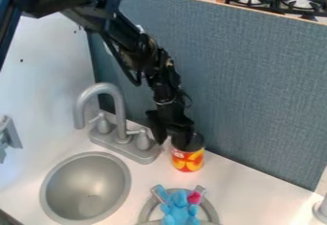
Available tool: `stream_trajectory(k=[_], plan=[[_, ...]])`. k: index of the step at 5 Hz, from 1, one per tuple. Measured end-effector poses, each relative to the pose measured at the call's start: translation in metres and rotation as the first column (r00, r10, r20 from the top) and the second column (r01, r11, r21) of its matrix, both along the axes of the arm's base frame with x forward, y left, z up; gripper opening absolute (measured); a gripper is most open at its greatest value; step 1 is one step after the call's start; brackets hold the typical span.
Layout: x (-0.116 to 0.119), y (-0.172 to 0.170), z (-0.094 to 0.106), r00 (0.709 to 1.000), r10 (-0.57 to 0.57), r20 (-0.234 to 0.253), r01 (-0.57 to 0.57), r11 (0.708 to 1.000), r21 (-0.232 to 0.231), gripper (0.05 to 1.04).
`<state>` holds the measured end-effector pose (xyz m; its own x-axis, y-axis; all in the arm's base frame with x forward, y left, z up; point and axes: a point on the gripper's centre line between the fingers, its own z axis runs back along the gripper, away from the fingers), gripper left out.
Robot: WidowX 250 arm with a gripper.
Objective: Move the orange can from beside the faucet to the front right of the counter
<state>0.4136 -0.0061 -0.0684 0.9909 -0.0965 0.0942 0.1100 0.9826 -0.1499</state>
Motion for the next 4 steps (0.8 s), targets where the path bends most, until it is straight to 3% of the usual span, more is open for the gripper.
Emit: stream_trajectory(k=[1,2,3,4], plan=[[-0.001,-0.040,-0.003,0.999,-0.031,-0.011,0.030,0.995,-0.099,1.001],[-0.015,-0.096,-0.005,0.990,-0.132,-0.050,0.122,0.978,-0.168,1.001],[-0.034,-0.133,-0.007,0.966,-0.237,-0.102,0.211,0.953,-0.215,1.001],[-0.047,-0.153,-0.008,0.952,-0.285,-0.109,0.251,0.935,-0.251,1.001]])
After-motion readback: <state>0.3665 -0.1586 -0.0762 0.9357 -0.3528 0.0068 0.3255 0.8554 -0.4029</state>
